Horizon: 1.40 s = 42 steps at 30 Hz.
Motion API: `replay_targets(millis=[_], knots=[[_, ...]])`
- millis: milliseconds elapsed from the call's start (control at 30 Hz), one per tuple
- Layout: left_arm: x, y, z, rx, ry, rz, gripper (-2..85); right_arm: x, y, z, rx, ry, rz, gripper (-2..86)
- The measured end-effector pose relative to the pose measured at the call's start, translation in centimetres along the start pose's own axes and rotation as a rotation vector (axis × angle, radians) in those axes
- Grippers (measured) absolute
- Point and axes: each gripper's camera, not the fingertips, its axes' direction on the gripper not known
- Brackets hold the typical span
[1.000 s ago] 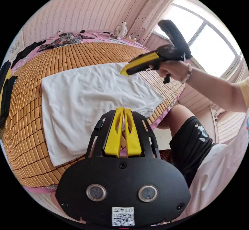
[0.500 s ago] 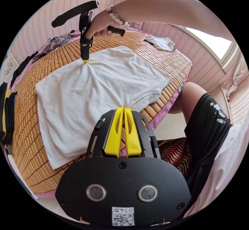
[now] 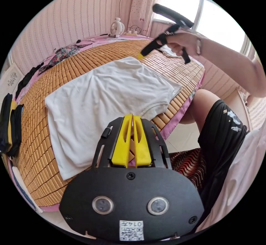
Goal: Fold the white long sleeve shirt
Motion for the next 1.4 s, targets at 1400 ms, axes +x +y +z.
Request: replay_targets(millis=[1400], knots=[[16.7, -2.3, -1.2, -0.101, 0.261, 0.582, 2.7, 21.2, 28.3, -8.4, 0.627, -0.458, 0.781, 3.7]])
